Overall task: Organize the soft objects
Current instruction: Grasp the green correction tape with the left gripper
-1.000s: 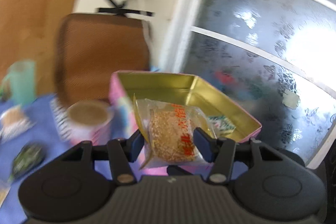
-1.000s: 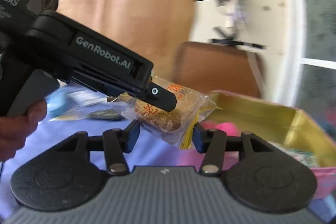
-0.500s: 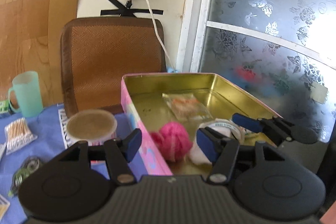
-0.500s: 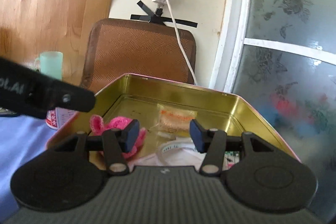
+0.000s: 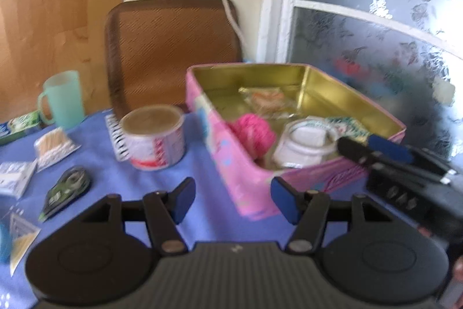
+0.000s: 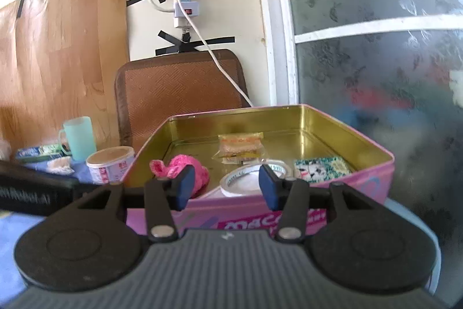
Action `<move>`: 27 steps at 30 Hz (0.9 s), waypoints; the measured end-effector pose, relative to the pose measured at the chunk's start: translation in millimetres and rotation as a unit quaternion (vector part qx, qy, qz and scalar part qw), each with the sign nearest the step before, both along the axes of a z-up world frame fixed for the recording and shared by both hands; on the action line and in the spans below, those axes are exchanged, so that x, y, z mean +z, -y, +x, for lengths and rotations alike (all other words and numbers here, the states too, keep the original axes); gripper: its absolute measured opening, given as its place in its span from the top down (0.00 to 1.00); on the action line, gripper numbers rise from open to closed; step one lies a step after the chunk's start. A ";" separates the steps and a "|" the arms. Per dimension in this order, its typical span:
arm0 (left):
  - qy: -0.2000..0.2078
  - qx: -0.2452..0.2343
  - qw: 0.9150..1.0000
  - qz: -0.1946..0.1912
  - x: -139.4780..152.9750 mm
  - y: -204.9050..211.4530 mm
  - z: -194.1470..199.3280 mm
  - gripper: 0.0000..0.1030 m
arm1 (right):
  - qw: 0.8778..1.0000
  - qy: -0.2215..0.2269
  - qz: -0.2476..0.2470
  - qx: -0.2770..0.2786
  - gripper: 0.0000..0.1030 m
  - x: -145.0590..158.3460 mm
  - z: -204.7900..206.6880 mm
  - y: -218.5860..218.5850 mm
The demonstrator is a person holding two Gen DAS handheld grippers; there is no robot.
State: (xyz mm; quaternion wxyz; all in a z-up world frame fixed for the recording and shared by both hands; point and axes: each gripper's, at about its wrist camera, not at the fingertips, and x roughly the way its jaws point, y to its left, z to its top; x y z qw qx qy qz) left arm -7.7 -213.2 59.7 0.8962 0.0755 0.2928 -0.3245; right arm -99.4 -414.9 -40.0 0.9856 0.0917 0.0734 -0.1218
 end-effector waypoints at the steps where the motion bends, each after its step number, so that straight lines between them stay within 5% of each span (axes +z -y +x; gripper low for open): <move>1: -0.001 0.007 1.000 0.003 -2.3 -4.6 -0.4 0.43 | 1.000 -0.001 0.006 0.002 0.50 0.2 -1.1 -0.5; 10: -0.009 0.064 0.998 0.021 -19.0 -45.2 3.2 0.40 | 0.999 -0.011 0.023 0.021 0.50 1.8 0.4 -21.1; 27: 0.000 0.155 0.988 0.020 -45.8 -139.9 15.5 0.36 | 0.993 -0.032 -0.045 0.106 0.50 7.9 12.6 -84.1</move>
